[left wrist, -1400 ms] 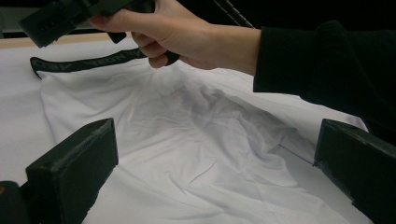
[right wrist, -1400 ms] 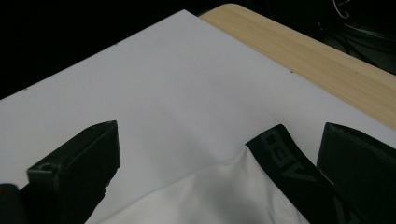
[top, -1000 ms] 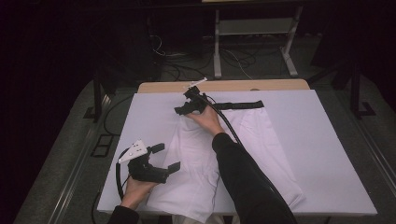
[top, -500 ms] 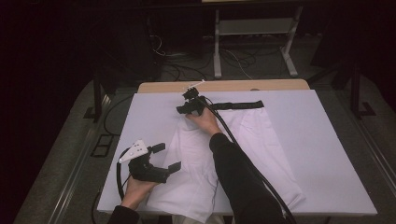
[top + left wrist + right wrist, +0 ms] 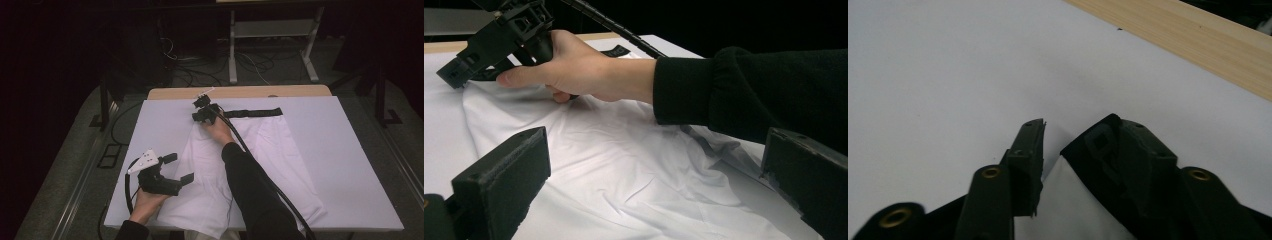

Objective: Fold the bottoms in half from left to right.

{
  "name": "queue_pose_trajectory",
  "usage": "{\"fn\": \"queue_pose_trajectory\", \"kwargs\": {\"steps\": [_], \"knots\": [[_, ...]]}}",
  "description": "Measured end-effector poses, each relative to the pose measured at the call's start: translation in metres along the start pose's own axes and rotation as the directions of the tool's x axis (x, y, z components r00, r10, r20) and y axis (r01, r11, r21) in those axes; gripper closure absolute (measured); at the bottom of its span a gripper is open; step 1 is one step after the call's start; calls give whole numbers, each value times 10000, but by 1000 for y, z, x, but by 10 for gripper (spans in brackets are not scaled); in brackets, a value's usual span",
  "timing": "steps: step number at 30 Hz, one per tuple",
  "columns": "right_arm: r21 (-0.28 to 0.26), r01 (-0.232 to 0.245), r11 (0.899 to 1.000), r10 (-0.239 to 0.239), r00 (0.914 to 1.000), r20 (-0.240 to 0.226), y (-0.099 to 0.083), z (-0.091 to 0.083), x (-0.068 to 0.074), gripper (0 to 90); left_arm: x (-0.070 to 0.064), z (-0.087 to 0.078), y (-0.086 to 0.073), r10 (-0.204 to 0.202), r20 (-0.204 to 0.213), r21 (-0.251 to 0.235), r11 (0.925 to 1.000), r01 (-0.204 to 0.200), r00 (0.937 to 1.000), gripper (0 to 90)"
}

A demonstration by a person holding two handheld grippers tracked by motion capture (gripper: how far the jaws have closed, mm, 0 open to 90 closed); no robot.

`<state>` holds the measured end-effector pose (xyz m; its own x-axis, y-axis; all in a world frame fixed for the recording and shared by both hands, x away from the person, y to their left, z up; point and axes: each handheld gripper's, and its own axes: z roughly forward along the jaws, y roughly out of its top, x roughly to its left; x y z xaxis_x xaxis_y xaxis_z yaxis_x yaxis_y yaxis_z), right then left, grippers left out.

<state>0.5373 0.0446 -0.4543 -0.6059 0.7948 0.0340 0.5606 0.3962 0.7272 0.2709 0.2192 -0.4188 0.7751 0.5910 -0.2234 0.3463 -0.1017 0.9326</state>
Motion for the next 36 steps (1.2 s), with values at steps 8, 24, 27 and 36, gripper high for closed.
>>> {"fn": "queue_pose_trajectory", "kwargs": {"steps": [8, 24, 27, 36], "knots": [[80, -196, 9998, 195, 9998, 88, 0, -2, 2, 765, 0, 0, 0, 110, -137, 148, 9998, -108, 9998, 0], [1, -161, 9999, 161, 9997, -162, -1, -19, 3, 858, 5, -11, -2, 45, -937, 1042, 9945, 53, 9956, 0], [-84, -125, 9999, 123, 9997, -215, -3, -22, 4, 858, 10, -18, -5, -396, -1160, 1244, 9908, 541, 9925, 0], [-360, 149, 9992, -157, 9997, -197, -7, -36, 8, 858, 21, -43, -7, -1217, -1688, 1937, 9689, 1540, 9781, 0]]}}
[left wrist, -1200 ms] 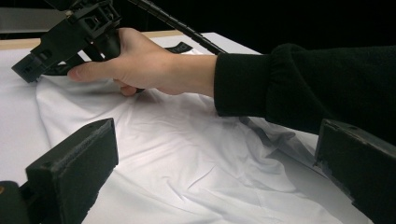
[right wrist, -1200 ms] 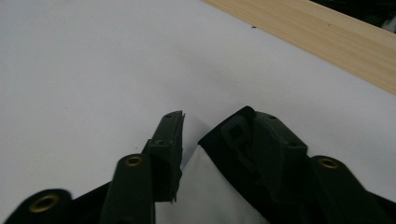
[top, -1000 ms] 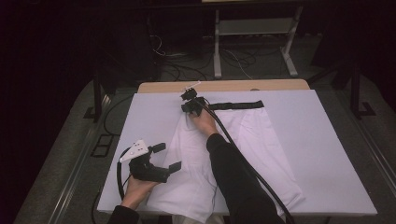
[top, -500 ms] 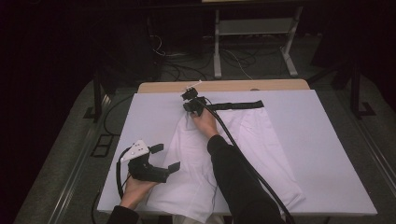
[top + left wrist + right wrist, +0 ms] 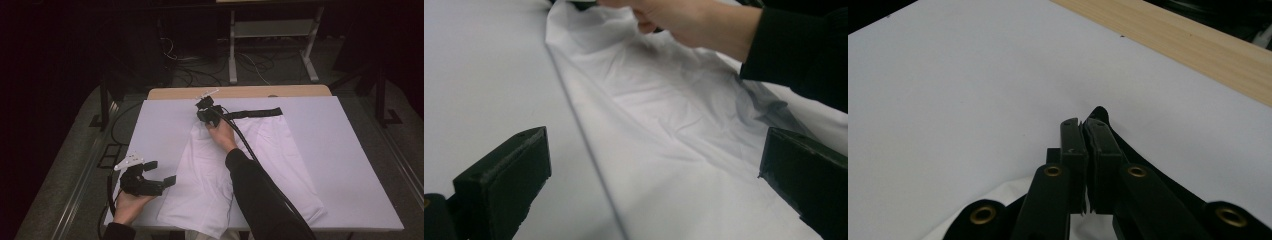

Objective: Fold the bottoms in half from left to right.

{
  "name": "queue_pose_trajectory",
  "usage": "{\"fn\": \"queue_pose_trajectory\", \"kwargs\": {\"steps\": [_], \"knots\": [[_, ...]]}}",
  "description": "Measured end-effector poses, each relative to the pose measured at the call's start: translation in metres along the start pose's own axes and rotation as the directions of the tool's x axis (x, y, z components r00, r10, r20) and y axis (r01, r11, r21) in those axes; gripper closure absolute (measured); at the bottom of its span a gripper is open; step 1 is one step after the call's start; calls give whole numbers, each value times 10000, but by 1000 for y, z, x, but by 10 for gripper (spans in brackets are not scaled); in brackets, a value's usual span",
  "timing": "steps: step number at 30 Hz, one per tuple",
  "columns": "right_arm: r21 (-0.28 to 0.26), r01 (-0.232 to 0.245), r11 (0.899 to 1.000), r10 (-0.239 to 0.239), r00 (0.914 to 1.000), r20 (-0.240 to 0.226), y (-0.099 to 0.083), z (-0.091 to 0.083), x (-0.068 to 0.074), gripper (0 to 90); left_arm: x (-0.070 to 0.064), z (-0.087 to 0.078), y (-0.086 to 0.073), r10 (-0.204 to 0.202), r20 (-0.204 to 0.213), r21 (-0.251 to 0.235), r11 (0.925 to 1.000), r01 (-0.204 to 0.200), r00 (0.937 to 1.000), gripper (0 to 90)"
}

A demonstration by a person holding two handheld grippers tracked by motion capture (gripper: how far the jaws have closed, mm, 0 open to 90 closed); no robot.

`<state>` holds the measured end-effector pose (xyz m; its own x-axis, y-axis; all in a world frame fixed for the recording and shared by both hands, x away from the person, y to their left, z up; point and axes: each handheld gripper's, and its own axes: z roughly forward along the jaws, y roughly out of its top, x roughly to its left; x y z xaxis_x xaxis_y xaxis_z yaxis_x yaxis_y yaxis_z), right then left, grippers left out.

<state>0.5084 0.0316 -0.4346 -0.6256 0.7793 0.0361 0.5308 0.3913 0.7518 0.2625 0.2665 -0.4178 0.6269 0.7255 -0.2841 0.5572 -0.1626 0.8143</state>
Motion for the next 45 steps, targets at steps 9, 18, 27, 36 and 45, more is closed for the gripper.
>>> {"fn": "queue_pose_trajectory", "kwargs": {"steps": [9, 18, 27, 36, 45], "knots": [[-254, 280, 9993, -280, 9996, -13, -5, -11, 2, 858, 3, -17, -11, -724, 133, 490, 9962, 717, 9973, 26], [-441, 180, 9989, -179, 9998, 21, -4, -20, -3, 858, -4, -21, -18, -709, 350, 1296, 9894, 659, 9969, 28], [-456, 131, 9989, -130, 9999, 36, -6, -21, -3, 858, -8, -23, -29, -658, 563, 2120, 9759, 525, 9962, 30], [-505, 77, 9987, -73, 9999, 70, -7, -24, -5, 858, -9, -26, -41, -728, 634, 2794, 9588, 523, 9953, 41], [-503, -123, 9987, 125, 9999, 43, -8, -23, -6, 858, -14, -27, -47, -751, 864, 3240, 9451, 433, 9934, 84]]}}
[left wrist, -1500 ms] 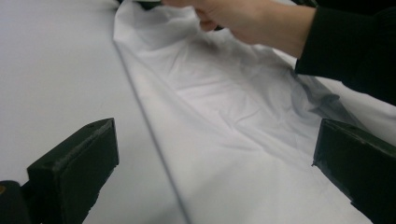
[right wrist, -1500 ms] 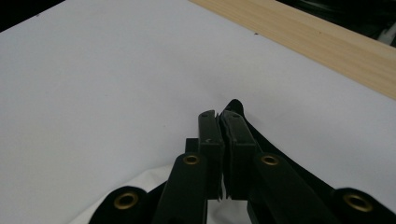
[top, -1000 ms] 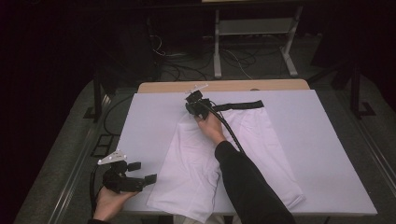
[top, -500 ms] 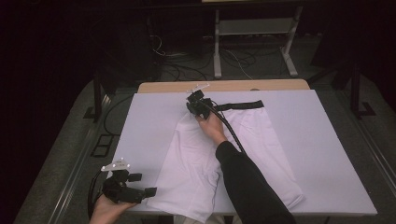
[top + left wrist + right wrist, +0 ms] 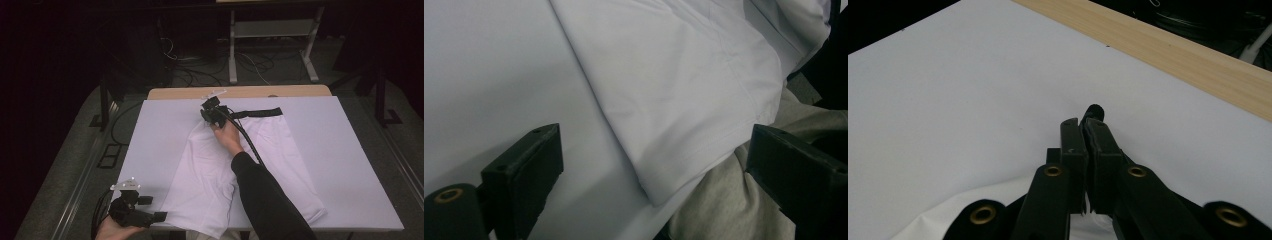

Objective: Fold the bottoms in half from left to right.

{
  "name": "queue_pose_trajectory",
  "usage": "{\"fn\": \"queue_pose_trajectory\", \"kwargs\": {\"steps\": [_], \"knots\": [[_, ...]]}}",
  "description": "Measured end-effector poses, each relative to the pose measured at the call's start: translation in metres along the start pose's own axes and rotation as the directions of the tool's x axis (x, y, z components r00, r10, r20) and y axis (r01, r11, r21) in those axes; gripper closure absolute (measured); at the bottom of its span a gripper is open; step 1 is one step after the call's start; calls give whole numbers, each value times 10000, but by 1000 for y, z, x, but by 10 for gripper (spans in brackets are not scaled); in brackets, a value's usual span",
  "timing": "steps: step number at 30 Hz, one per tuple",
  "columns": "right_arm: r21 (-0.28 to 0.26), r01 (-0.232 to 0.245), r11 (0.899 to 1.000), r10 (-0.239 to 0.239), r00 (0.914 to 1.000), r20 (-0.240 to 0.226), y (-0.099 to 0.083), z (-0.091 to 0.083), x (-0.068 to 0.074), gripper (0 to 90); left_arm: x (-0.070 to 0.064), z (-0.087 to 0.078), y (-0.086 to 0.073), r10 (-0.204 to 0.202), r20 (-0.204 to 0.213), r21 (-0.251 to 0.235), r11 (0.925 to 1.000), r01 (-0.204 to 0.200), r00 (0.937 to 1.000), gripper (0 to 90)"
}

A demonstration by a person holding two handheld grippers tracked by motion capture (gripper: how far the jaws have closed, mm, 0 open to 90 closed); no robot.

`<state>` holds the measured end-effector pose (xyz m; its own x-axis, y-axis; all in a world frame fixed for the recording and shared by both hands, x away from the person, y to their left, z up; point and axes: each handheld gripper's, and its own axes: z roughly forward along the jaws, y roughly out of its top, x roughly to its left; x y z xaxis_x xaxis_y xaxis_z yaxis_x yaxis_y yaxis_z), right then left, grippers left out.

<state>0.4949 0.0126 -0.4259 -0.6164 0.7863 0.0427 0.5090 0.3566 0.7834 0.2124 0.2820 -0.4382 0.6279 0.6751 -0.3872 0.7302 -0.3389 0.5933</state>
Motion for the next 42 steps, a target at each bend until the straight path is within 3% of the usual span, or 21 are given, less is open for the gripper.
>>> {"fn": "queue_pose_trajectory", "kwargs": {"steps": [11, 19, 25, 29, 35, 42], "knots": [[-85, -32, 10000, 32, 10000, 19, 1, -3, -2, 858, 1, 1, -5, -39, 285, 429, 9991, 27, 9996, 195], [-228, -81, 9997, 82, 10000, 37, 3, -7, -5, 858, 2, 1, -5, -154, 599, 560, 9984, 121, 9981, 333], [-267, -144, 9995, 145, 9999, 12, 3, -9, -6, 858, 5, 4, -5, -352, 794, 613, 9977, 304, 9962, 477], [-311, -148, 9994, 148, 9999, -20, 3, -9, -6, 858, 7, 6, -4, -437, 797, 750, 9965, 377, 9959, 629], [-350, -113, 9993, 112, 9999, -34, 3, -11, -6, 858, 7, 10, -3, -369, 715, 889, 9956, 305, 9968, 822], [-399, 15, 9992, -20, 9999, -129, 3, -13, -6, 858, 2, 9, 0, 288, 661, 934, 9950, -349, 9974, 873]]}}
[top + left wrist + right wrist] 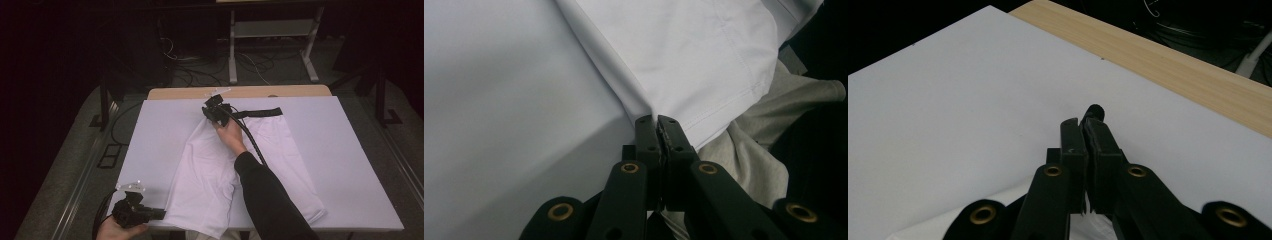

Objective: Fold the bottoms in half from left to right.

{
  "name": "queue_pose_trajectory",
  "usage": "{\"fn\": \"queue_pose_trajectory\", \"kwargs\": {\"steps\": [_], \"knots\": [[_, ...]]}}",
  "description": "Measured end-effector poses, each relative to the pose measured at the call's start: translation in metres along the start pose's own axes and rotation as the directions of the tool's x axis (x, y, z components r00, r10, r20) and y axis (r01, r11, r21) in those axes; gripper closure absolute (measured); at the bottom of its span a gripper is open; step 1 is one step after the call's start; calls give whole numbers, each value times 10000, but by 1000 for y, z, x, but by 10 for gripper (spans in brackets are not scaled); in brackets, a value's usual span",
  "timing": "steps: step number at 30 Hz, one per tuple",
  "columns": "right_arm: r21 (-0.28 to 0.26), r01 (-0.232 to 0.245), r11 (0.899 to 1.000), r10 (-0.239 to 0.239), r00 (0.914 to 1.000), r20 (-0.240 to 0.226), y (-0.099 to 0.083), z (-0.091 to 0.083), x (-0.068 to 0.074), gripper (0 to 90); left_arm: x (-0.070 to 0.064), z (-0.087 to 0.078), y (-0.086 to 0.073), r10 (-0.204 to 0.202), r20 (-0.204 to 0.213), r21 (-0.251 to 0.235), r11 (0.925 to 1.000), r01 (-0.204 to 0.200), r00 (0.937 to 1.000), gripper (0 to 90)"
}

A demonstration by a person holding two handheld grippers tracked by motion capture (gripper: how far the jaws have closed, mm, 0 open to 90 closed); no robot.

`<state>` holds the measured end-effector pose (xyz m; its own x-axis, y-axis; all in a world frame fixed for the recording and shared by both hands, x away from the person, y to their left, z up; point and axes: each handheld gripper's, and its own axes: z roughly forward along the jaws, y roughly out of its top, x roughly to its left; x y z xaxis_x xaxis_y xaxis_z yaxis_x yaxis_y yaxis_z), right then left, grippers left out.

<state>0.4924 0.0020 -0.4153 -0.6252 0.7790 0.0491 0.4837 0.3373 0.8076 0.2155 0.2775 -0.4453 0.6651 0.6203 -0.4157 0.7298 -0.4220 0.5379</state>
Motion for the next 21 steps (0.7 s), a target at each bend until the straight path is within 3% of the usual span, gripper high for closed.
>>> {"fn": "queue_pose_trajectory", "kwargs": {"steps": [6, 10, 16, 21], "knots": [[-33, -5, 10000, 5, 10000, -95, 2, -3, -3, 858, -7, -4, 3, 657, -73, -224, 9976, -658, 9978, 876], [-50, -9, 10000, 9, 9999, -117, 4, -7, -6, 858, -16, -10, 7, 1178, -74, -670, 9908, -1180, 9930, 877], [-70, 49, 10000, -50, 9998, -201, 7, -12, -9, 858, -33, -13, 17, 2042, -45, -1015, 9738, -2036, 9789, 878], [-139, 146, 9998, -149, 9996, -226, 10, -17, -13, 858, -45, -12, 25, 2555, 162, -1122, 9612, -2522, 9667, 878]]}}
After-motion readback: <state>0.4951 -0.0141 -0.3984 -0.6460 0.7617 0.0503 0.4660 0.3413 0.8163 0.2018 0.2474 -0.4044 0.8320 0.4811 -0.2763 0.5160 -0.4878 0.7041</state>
